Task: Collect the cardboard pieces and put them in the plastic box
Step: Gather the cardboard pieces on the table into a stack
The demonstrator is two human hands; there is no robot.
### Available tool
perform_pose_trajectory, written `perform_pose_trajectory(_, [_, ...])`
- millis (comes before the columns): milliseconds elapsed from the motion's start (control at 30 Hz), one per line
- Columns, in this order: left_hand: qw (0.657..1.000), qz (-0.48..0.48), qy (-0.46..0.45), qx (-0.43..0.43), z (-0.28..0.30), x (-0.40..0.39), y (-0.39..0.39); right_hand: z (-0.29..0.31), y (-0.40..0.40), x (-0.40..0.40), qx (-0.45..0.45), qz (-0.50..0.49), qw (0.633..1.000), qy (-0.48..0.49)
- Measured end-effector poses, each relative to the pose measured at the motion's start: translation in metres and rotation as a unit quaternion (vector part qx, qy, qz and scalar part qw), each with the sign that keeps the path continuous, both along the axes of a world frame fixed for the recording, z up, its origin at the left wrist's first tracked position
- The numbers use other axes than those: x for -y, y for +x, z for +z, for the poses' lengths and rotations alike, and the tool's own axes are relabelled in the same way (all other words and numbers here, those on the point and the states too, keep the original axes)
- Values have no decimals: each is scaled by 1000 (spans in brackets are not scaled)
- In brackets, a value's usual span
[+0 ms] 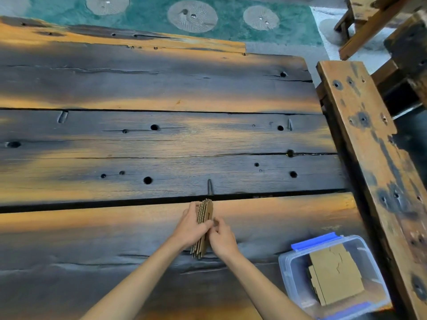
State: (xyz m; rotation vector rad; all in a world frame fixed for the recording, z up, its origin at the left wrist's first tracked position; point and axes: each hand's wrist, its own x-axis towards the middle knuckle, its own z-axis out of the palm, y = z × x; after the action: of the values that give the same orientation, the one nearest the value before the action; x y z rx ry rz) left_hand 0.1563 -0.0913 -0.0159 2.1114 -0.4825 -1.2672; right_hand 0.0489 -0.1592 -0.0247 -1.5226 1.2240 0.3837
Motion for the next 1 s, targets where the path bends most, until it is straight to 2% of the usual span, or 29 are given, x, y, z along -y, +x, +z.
perform_pose_trajectory(167, [997,21,-71,-15,6,-4,-9,-8,-11,-3,35,-1,999,34])
perform_pose_trajectory(267, [996,9,-91,13,8,-4,-11,-22,-18,-3,60,6,997,52])
perform_pose_trajectory(400, [994,-3,-100,44,12,-6,-13,-2,-18,-4,73,15,995,65])
perform_pose_trajectory(600, [990,25,-111,86,7,-5,-20,-2,-26,2,103,-32,983,150])
perform_pose_trajectory(700, [990,37,-114,69,3,-8,-15,1,-36,10,99,-81,971,202])
perform_pose_trajectory(833, [980,164,-110,-22,6,-8,-10,5,-51,30,104,-137,965,198])
perform_pose_trajectory(933, [938,302,-128,-116,8,-5,-12,4,-57,44,119,-167,968,143])
perform_pose_trajectory(1000, [899,378,-153,-158,10,4,-18,5,-61,54,137,-195,960,149])
